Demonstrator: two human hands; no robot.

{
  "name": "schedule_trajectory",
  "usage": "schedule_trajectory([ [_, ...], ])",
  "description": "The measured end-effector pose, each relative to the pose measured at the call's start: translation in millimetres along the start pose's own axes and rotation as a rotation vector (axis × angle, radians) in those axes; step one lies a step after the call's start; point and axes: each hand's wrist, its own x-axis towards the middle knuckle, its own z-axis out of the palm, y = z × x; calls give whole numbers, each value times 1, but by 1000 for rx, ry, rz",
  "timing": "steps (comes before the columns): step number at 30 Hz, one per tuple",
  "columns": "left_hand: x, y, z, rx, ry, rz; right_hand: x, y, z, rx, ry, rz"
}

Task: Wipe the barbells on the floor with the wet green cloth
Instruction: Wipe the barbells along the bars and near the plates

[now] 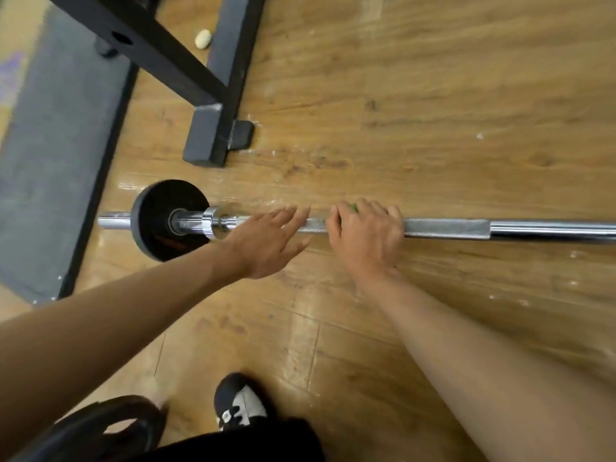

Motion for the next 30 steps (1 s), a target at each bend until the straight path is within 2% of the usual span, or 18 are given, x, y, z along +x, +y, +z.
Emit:
schedule_trajectory([
  [3, -2, -5, 20, -67, 78, 24, 0, 3, 6, -20, 77, -17],
  [6, 3, -13, 41, 25, 225, 58, -2, 6, 15, -37, 210, -98],
  [12, 31, -43, 56, 54, 384, 249, -3, 13, 25, -205, 282, -145],
  [15, 53, -54, 52, 8, 552, 331, -2, 15, 27, -258, 287, -152],
  [17, 62, -59, 49, -55, 631, 312, -1, 13, 29, -296, 271, -150],
  [20, 64, -56, 53, -119, 632, 241, -4, 7, 27, -310, 201, -125],
  [24, 64, -53, 52, -86, 659, 197, -7, 2, 21, -301, 129, -122],
  [28, 71, -49, 53, -46, 707, 193, -13, 5, 21, -305, 141, -180],
  [30, 75, -52, 51, -22, 734, 168, -9, 13, 23, -296, 139, -269],
])
